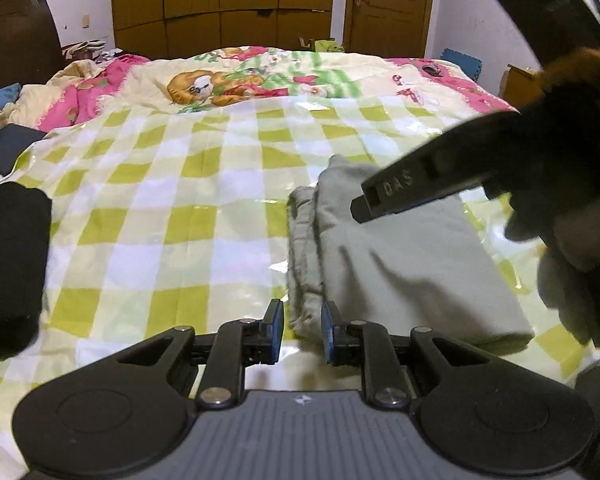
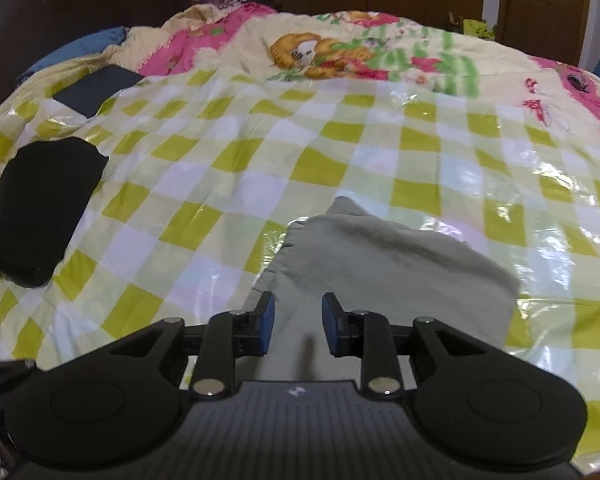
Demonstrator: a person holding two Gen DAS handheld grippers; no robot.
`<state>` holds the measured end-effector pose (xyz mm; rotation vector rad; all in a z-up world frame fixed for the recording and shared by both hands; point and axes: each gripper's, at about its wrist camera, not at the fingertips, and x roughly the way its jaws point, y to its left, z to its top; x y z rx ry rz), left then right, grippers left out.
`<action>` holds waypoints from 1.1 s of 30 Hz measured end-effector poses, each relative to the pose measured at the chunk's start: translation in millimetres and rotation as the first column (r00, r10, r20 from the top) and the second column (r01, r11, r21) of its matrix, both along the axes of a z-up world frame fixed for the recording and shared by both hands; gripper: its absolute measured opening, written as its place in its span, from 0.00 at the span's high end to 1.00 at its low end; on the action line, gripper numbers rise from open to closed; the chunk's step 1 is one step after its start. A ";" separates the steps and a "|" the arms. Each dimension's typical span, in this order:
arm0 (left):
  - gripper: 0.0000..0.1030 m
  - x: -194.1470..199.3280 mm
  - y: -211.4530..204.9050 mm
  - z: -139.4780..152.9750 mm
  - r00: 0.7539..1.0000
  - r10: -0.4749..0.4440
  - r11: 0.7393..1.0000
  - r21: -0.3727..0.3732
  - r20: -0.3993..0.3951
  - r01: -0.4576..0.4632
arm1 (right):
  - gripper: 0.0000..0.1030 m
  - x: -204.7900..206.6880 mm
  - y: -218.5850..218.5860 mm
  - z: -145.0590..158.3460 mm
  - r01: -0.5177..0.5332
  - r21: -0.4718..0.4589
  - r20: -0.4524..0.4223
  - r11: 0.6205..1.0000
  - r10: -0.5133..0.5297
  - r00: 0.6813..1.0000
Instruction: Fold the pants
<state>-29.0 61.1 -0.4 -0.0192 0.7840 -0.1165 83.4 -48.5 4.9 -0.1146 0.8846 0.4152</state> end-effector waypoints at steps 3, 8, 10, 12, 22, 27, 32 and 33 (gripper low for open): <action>0.62 6.9 -11.1 3.4 1.000 -0.011 1.000 0.017 0.008 0.010 | 0.68 -3.5 -14.2 6.8 0.022 0.021 0.016 1.000 -0.022 1.000; 0.62 25.0 -27.4 2.2 1.000 -0.022 0.998 0.056 0.004 0.021 | 0.68 -7.6 -36.5 11.6 0.050 0.008 0.050 0.999 -0.050 0.997; 0.62 32.9 -32.8 -0.4 1.000 -0.028 0.997 0.066 -0.005 0.028 | 0.67 -8.5 -46.6 8.3 0.067 -0.004 0.059 0.998 -0.066 0.996; 0.62 42.5 -39.6 -5.8 0.999 -0.035 0.996 0.085 -0.016 0.037 | 0.67 -7.1 -55.6 2.3 0.084 -0.011 0.054 0.996 -0.084 0.995; 0.52 75.7 -45.4 -42.2 0.995 -0.037 0.988 0.146 -0.092 0.050 | 0.67 4.2 -83.8 -38.8 0.133 0.000 -0.031 0.991 -0.133 0.991; 0.41 79.7 -36.4 -48.6 0.994 -0.028 0.992 0.121 -0.104 0.041 | 0.67 8.1 -87.2 -54.2 0.141 -0.005 -0.065 0.990 -0.141 0.988; 0.41 77.2 -31.3 -42.6 0.996 -0.024 0.995 0.094 -0.087 0.032 | 0.66 8.8 -87.7 -55.8 0.139 -0.009 -0.068 0.990 -0.139 0.988; 0.41 76.1 -30.6 -40.6 0.996 -0.027 0.995 0.090 -0.083 0.035 | 0.65 8.6 -88.7 -54.9 0.140 -0.008 -0.067 0.990 -0.140 0.988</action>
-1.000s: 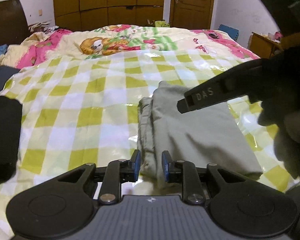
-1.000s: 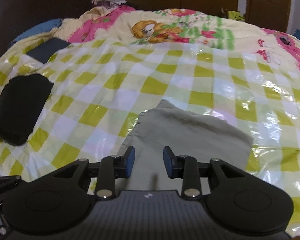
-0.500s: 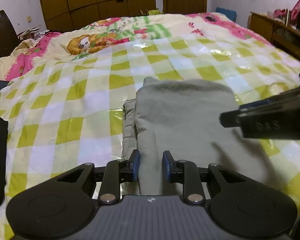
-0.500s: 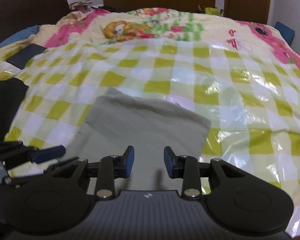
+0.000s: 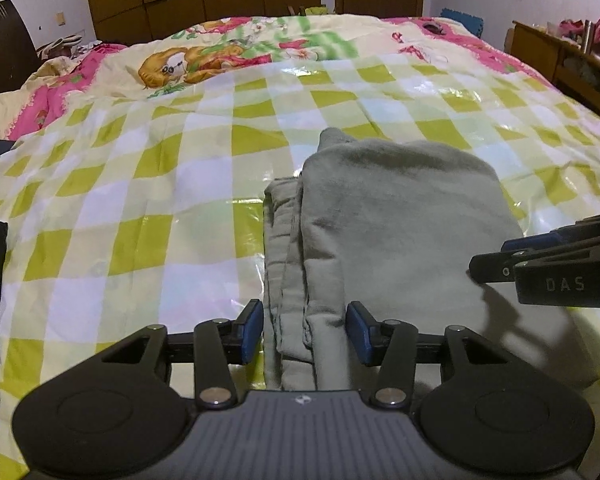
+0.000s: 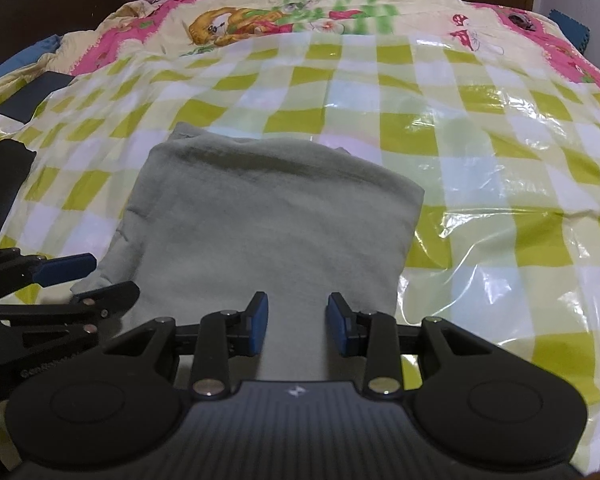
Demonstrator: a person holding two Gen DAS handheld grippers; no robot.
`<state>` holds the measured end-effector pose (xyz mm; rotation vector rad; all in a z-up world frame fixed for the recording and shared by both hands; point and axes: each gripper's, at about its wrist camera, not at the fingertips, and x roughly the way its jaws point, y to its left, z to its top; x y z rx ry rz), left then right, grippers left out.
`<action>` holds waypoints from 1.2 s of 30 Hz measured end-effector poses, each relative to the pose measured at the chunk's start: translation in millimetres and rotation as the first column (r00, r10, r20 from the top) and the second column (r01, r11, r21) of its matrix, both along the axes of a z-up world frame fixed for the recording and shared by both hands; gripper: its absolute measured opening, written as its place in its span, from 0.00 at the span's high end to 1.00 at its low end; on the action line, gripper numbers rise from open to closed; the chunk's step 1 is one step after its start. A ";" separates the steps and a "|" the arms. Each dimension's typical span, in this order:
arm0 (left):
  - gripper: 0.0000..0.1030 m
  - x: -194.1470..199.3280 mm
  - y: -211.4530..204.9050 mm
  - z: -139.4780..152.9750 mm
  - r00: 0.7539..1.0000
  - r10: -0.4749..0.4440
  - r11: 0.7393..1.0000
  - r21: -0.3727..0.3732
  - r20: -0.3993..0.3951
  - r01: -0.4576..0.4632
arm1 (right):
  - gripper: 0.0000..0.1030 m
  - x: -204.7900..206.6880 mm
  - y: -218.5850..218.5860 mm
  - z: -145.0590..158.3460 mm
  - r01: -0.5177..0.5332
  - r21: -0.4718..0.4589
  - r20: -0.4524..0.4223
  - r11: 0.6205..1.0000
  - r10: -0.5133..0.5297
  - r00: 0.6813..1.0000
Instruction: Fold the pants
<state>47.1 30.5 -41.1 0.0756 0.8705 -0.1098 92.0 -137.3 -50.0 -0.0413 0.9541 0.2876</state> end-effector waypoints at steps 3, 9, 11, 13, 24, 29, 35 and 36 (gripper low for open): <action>0.41 -2.3 3.5 5.9 1.000 0.001 1.000 -0.012 0.012 -0.001 | 0.61 -0.9 -3.3 1.8 0.004 0.000 0.006 1.000 -0.004 1.000; 0.41 -6.1 2.7 17.7 0.998 0.013 1.000 0.002 0.059 -0.013 | 0.61 -4.1 -3.9 1.1 0.010 -0.015 0.004 1.000 -0.010 1.000; 0.41 -2.2 0.0 14.6 0.999 0.010 1.000 0.023 0.044 -0.011 | 0.60 -5.7 -3.9 1.3 0.009 -0.012 0.003 1.000 -0.009 1.000; 0.41 2.5 -1.6 5.7 1.000 0.003 0.999 0.048 0.016 -0.004 | 0.60 -7.6 -5.3 2.3 0.012 -0.007 0.003 1.000 -0.012 1.000; 0.41 -9.4 -1.5 10.6 1.000 -0.001 0.999 0.043 0.026 0.000 | 0.59 -14.5 -18.2 5.1 0.045 0.027 0.002 0.999 -0.045 0.999; 0.38 -7.5 0.8 1.7 1.000 -0.009 0.998 0.063 -0.004 0.010 | 0.55 -19.6 -27.2 1.5 0.075 0.054 -0.011 0.996 -0.074 0.997; 0.39 -9.4 9.9 11.6 1.000 -0.005 1.000 0.008 0.015 0.005 | 0.53 -20.3 -47.5 -1.8 0.123 0.156 -0.038 0.980 -0.119 0.992; 0.39 -9.7 11.1 14.6 1.000 -0.011 1.000 -0.018 0.018 0.012 | 0.53 -19.1 -50.9 -2.6 0.133 0.164 -0.040 0.977 -0.129 0.991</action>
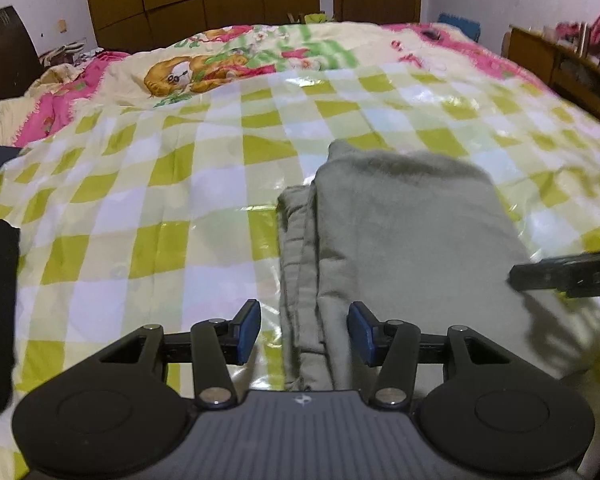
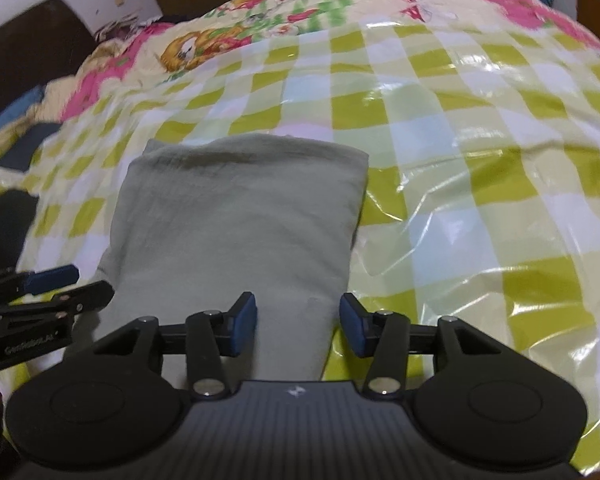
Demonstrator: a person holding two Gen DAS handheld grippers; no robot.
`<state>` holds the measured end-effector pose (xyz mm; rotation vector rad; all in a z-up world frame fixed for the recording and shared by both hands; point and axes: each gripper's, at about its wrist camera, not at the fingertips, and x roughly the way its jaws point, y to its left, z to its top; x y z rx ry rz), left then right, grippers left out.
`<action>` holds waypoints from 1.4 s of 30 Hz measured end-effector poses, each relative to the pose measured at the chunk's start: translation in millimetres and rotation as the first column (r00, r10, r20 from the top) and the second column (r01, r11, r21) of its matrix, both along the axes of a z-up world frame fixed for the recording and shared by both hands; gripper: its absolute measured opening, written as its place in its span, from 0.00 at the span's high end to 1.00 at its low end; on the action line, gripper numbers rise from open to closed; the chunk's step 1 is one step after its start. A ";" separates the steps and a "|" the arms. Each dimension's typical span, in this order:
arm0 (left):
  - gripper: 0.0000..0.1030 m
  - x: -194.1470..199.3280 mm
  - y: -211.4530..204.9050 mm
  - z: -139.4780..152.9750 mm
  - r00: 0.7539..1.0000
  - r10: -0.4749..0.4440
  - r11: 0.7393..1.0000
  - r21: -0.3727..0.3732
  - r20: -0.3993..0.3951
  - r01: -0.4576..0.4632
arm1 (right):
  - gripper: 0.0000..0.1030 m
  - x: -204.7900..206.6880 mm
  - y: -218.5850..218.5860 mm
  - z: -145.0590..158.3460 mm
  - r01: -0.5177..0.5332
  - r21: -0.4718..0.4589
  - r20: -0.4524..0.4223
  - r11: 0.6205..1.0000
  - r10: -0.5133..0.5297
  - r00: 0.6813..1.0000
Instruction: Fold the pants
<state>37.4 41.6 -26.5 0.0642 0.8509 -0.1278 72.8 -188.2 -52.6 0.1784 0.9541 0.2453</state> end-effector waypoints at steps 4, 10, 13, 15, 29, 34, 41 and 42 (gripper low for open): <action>0.39 3.6 -3.8 -0.1 1.000 -0.023 1.000 -0.015 0.008 0.023 | 0.48 2.4 -12.0 -4.2 0.024 0.041 -0.017 0.999 -0.024 1.000; 0.37 11.6 4.9 -16.8 1.000 0.008 0.999 -0.049 -0.027 -0.009 | 0.46 8.4 -16.2 -15.3 0.027 0.072 -0.041 0.997 -0.024 0.999; 0.34 6.3 11.3 -14.9 1.000 0.003 0.999 -0.053 -0.014 -0.004 | 0.45 11.2 -15.4 -14.6 0.014 0.081 -0.040 0.997 -0.011 0.999; 0.33 7.7 12.2 -17.4 1.000 -0.010 0.999 -0.049 -0.027 0.009 | 0.45 12.8 -14.9 -15.0 -0.006 0.115 -0.038 0.993 0.010 0.999; 0.33 22.2 -8.7 -30.3 0.998 -0.015 0.996 -0.091 -0.057 0.010 | 0.85 49.5 -16.6 -20.6 0.005 0.129 -0.075 0.992 0.005 0.997; 0.33 36.0 -22.4 -33.3 0.998 -0.024 0.995 -0.103 -0.057 0.018 | 0.85 59.8 -23.0 -21.7 0.030 0.084 -0.074 0.996 -0.024 0.997; 0.33 42.0 -33.3 -30.3 0.998 -0.033 0.996 -0.088 -0.052 0.028 | 0.79 56.7 -27.6 -14.0 0.038 0.027 -0.059 0.999 -0.037 0.998; 0.33 40.8 -32.6 -29.9 0.998 -0.030 0.996 -0.090 -0.054 0.025 | 0.79 53.8 -26.1 -11.5 0.039 0.008 -0.048 0.999 -0.038 0.998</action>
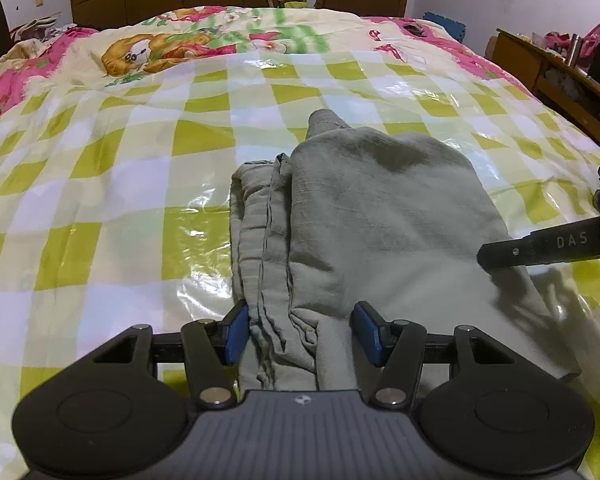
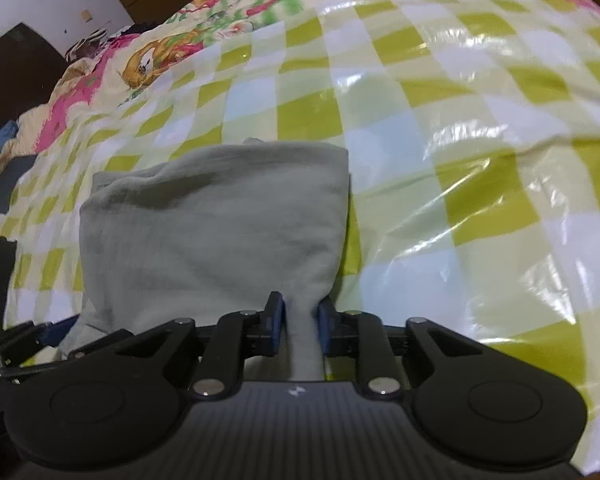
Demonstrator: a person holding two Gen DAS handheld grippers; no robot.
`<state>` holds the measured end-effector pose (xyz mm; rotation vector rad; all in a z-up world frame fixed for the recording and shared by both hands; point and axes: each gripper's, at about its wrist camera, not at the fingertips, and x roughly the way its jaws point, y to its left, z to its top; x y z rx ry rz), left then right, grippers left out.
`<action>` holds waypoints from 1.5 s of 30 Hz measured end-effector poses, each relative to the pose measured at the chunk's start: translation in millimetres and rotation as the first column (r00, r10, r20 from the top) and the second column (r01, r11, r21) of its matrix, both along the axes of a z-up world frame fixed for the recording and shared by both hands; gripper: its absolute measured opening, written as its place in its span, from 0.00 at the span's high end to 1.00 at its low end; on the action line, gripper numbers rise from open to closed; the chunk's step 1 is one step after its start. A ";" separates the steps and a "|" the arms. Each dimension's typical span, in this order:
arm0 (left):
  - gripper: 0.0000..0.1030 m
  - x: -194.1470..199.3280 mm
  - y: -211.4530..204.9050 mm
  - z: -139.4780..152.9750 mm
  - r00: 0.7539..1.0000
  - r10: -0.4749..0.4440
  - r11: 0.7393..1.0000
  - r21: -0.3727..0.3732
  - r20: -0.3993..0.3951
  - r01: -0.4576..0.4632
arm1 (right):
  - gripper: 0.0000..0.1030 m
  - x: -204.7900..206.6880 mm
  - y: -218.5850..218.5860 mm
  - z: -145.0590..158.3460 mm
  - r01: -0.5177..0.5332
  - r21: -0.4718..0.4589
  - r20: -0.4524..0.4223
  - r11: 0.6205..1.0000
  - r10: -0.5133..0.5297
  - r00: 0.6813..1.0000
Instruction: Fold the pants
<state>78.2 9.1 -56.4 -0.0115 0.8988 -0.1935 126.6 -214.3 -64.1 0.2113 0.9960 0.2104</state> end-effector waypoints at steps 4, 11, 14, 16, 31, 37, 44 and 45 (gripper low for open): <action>0.33 -5.7 0.6 3.1 1.000 0.005 1.000 0.012 -0.002 -0.005 | 0.77 -9.9 2.4 9.1 0.009 -0.056 0.042 0.998 -0.007 0.999; 0.34 -18.7 -5.7 12.0 1.000 -0.002 0.998 0.065 0.019 0.001 | 0.76 -37.9 0.7 30.2 0.045 -0.092 0.115 0.995 -0.035 0.993; 0.34 -26.0 -8.7 15.2 1.000 -0.006 0.997 0.081 0.029 0.004 | 0.74 -52.3 8.0 34.3 0.023 -0.088 0.131 0.996 -0.011 0.991; 0.34 -31.8 -10.0 17.5 0.999 -0.008 0.996 0.091 0.037 0.005 | 0.74 -59.5 13.0 35.8 0.011 -0.086 0.141 0.996 0.001 0.990; 0.33 -63.8 -10.6 33.3 0.996 0.031 0.993 0.113 0.079 -0.040 | 0.73 -100.0 30.8 28.7 -0.012 -0.034 0.130 0.999 0.017 0.991; 0.33 -74.5 -12.3 35.9 0.996 0.037 0.990 0.132 0.084 -0.048 | 0.68 -110.7 32.8 29.4 -0.014 -0.034 0.138 0.999 0.018 0.990; 0.29 -84.4 -13.8 38.2 0.996 0.039 0.991 0.127 0.080 -0.049 | 0.68 -120.2 35.3 33.6 -0.025 -0.014 0.145 1.000 0.027 0.989; 0.28 -86.6 -14.1 39.0 0.996 0.041 0.991 0.126 0.083 -0.051 | 0.68 -121.9 36.5 34.9 -0.026 -0.018 0.150 0.999 0.028 0.988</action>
